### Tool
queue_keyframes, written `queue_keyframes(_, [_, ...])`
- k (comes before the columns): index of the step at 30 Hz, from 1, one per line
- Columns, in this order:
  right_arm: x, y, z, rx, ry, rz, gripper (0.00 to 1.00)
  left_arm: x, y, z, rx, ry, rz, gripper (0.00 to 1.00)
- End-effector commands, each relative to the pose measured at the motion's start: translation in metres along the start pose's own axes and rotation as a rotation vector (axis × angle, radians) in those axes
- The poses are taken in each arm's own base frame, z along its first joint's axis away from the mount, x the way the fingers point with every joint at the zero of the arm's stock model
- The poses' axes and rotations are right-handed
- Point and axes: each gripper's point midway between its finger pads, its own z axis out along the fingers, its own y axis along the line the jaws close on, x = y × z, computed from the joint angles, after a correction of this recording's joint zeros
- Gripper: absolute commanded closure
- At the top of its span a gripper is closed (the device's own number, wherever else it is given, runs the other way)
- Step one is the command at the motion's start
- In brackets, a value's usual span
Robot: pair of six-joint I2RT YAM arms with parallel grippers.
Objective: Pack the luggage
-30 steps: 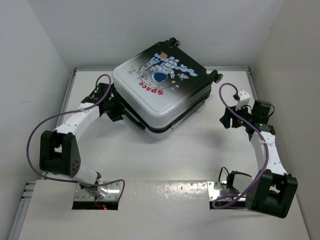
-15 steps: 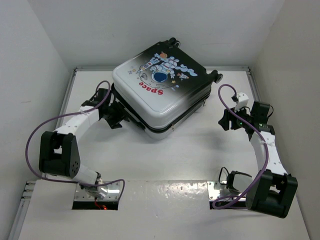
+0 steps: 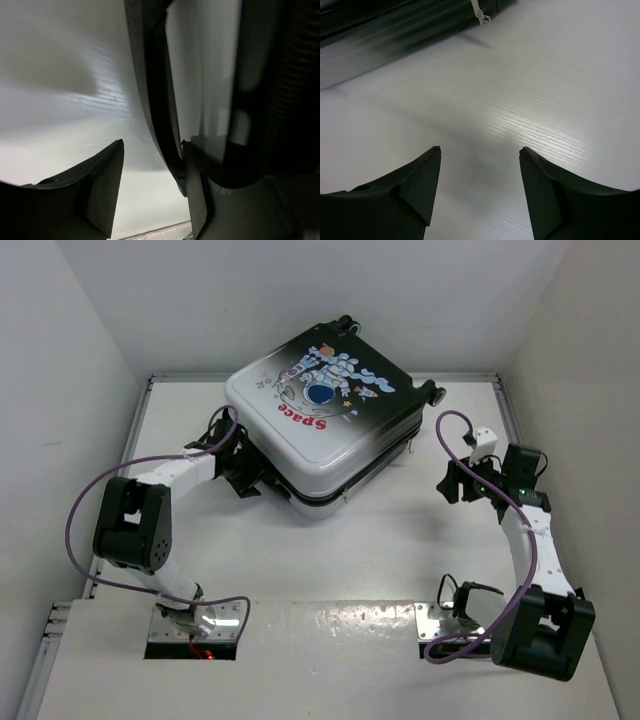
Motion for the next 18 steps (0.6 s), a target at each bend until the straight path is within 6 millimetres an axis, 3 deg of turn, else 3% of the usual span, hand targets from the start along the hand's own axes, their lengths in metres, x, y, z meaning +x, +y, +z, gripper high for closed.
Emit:
queue_keyframes(1, [-0.006, 0.000, -0.003, -0.003, -0.014, -0.026, 0.36, -0.003, -0.017, 0.008, 0.054, -0.028, -0.018, 0.45])
queue_keyframes(4, [-0.004, -0.002, -0.004, 0.002, -0.011, -0.023, 0.36, 0.004, -0.006, 0.021, 0.023, -0.011, -0.029, 0.45])
queue_keyframes(7, [-0.002, 0.000, -0.004, 0.001, -0.011, -0.022, 0.36, 0.010, 0.012, 0.035, -0.040, -0.007, -0.031, 0.52])
queue_keyframes(13, [-0.004, 0.005, 0.000, -0.024, -0.044, 0.035, 0.36, 0.032, 0.067, 0.075, -0.247, 0.010, 0.044, 0.68])
queue_keyframes(14, [-0.004, 0.009, 0.001, -0.037, -0.053, 0.056, 0.36, 0.032, 0.072, 0.076, -0.261, 0.009, 0.062, 0.70])
queue_keyframes(15, [-0.008, 0.015, 0.002, -0.072, -0.084, 0.053, 0.34, 0.022, 0.060, 0.075, -0.244, -0.014, 0.086, 0.74])
queue_keyframes(16, [-0.015, 0.023, 0.002, -0.119, -0.129, 0.033, 0.34, 0.016, 0.063, 0.074, -0.263, -0.016, 0.105, 0.81])
queue_keyframes(17, [-0.005, 0.030, 0.004, -0.141, -0.133, 0.040, 0.34, 0.009, 0.067, 0.070, -0.282, -0.016, 0.152, 0.85])
queue_keyframes(18, [-0.014, 0.035, 0.005, -0.171, -0.182, 0.063, 0.34, 0.001, 0.073, 0.066, -0.303, -0.018, 0.167, 0.89])
